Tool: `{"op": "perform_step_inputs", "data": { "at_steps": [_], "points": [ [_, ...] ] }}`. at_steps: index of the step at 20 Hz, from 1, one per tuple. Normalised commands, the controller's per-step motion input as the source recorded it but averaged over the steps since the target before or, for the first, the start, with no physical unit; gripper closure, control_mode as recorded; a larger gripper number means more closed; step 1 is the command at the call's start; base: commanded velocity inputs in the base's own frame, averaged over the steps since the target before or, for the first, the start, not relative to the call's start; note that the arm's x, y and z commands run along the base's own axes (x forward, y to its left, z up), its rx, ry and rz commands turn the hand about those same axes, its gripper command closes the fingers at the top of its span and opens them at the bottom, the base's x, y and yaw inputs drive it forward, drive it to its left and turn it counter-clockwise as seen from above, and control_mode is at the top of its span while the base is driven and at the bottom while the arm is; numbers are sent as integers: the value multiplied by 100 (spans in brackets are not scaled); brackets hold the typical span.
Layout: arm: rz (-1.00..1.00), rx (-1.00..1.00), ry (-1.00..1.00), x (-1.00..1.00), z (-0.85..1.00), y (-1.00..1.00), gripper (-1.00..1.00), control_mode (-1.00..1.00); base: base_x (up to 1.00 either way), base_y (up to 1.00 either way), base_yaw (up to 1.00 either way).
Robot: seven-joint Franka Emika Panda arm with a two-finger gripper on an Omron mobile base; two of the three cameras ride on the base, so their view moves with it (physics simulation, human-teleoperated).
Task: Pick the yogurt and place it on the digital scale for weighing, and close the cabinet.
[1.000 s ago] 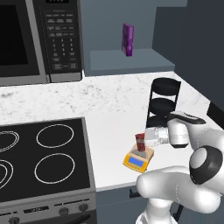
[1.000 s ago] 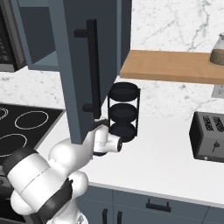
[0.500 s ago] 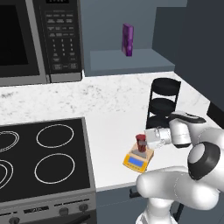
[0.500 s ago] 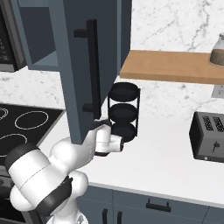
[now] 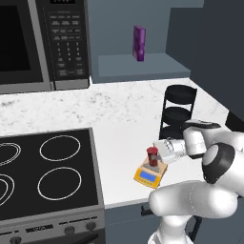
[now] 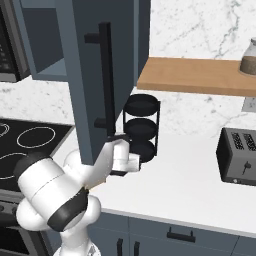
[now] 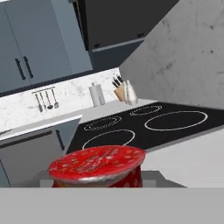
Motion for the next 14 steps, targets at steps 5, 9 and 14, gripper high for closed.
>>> {"op": "perform_step_inputs", "data": {
  "at_steps": [5,9,14],
  "points": [
    [10,19,-2,-3,-19,4,100,-100,0,0,0],
    [4,0,-6,0,-14,0,100,-100,0,0,0],
    [1,0,-5,0,-20,5,-100,-100,0,0,0]
  ]
}}
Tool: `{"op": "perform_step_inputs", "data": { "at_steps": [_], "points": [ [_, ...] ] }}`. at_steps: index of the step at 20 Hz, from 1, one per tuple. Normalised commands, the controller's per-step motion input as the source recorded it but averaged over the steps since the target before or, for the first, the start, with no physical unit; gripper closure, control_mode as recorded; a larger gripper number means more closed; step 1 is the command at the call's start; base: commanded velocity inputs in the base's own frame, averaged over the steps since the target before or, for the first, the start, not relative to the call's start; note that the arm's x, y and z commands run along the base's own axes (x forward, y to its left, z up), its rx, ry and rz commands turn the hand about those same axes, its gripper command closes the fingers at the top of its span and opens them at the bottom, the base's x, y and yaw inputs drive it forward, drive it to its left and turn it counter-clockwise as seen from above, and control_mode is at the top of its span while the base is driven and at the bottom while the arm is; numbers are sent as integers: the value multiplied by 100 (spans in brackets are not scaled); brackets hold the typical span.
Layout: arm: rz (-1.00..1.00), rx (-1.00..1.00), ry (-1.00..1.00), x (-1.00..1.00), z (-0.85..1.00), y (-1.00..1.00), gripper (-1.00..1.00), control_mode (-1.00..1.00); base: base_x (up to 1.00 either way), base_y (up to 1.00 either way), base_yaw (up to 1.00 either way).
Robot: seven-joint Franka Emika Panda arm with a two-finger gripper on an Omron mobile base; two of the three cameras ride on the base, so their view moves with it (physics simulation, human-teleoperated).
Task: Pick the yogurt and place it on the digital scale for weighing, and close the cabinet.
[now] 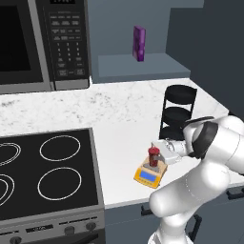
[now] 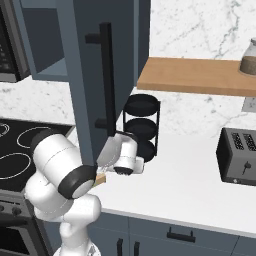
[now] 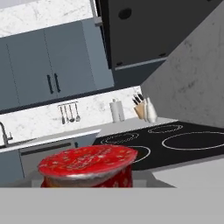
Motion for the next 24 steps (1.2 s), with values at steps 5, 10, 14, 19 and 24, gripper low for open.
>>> {"op": "perform_step_inputs", "data": {
  "at_steps": [5,10,14,19,24],
  "points": [
    [0,0,-3,-1,-5,3,-100,-100,0,0,0],
    [0,0,-3,-13,0,15,-100,-100,0,0,0],
    [0,0,-5,-10,0,17,-100,-100,0,0,0],
    [0,0,-4,-2,0,0,-100,-100,0,0,0],
    [0,0,-9,-15,3,0,-100,-100,0,0,0]
  ]
}}
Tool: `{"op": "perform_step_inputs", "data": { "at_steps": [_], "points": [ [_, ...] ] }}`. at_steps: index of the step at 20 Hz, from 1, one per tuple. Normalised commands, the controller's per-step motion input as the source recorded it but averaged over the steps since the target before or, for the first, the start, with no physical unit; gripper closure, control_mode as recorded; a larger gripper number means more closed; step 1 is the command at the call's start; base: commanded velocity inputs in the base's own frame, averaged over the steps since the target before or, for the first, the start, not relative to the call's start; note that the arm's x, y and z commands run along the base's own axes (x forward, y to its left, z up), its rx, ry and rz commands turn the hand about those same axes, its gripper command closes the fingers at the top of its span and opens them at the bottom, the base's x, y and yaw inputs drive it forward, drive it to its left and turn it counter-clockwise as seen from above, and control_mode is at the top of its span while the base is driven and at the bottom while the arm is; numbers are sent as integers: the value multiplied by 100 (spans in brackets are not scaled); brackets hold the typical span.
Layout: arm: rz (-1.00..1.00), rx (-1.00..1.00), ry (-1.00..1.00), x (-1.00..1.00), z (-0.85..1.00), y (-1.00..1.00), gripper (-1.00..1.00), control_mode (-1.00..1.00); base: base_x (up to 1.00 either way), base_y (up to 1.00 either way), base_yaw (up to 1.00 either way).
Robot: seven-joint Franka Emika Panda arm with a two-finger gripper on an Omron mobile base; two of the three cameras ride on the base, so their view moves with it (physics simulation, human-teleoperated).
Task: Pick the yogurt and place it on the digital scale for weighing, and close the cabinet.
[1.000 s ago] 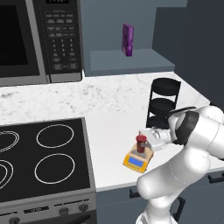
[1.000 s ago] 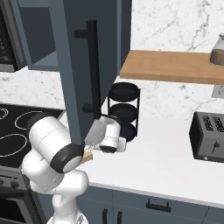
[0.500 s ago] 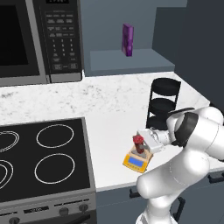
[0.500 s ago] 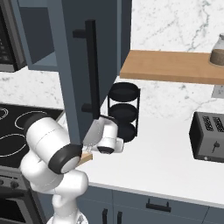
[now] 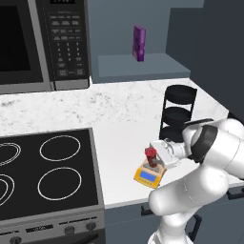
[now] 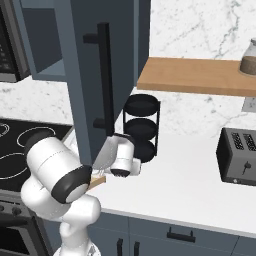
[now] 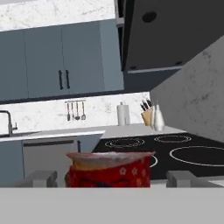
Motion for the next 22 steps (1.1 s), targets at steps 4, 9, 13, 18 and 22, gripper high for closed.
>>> {"op": "perform_step_inputs", "data": {
  "at_steps": [4,9,13,18,22],
  "points": [
    [0,0,-11,-8,11,-7,-100,-100,0,0,0],
    [-1,0,-5,0,2,-4,-100,-100,0,0,0],
    [-3,0,-15,-8,5,-1,-100,-100,0,0,0],
    [-5,0,-21,-9,19,0,-100,-100,0,0,0],
    [-4,0,-20,-4,13,0,-100,-100,0,0,0]
  ]
}}
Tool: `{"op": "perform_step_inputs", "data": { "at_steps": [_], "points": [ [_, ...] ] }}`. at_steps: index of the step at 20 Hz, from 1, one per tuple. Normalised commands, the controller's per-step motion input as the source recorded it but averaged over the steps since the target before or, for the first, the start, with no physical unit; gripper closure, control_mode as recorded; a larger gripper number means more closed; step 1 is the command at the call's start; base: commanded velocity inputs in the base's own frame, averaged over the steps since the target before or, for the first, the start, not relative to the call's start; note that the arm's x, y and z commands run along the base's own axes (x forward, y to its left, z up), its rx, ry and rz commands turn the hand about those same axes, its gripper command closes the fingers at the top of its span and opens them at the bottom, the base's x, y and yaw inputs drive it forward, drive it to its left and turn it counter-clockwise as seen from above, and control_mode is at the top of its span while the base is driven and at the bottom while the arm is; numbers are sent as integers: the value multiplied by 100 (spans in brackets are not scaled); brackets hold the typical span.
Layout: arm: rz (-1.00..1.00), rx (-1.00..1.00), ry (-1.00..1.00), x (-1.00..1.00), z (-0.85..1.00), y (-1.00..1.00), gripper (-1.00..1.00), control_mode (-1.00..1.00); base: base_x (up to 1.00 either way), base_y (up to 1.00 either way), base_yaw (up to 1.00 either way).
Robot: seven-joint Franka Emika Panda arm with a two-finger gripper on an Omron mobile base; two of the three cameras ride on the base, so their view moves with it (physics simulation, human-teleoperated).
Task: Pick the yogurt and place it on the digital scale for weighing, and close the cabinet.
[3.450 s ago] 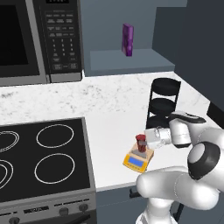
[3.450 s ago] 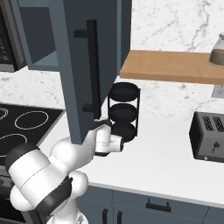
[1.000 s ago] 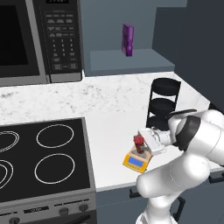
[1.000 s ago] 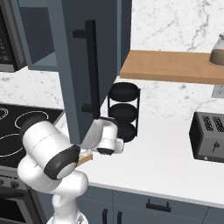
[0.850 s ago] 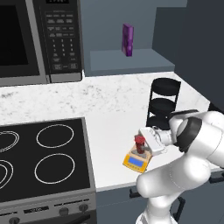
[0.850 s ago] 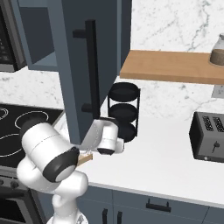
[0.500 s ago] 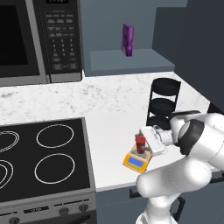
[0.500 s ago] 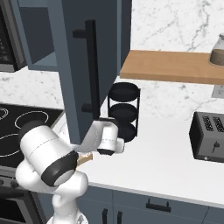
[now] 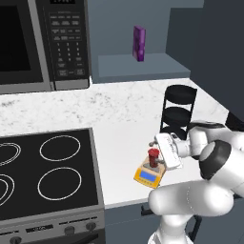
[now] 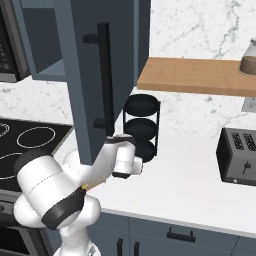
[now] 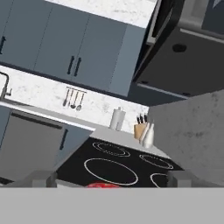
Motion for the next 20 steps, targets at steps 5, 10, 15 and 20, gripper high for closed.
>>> {"op": "perform_step_inputs", "data": {
  "at_steps": [5,10,15,20],
  "points": [
    [-5,0,-17,-5,1,-2,-100,-100,0,0,0],
    [-5,1,-22,-17,10,-13,-100,-100,0,0,0],
    [-4,1,-23,-24,10,-14,-100,-100,0,0,0],
    [-2,0,-24,-32,0,0,-100,-100,0,0,0]
  ]
}}
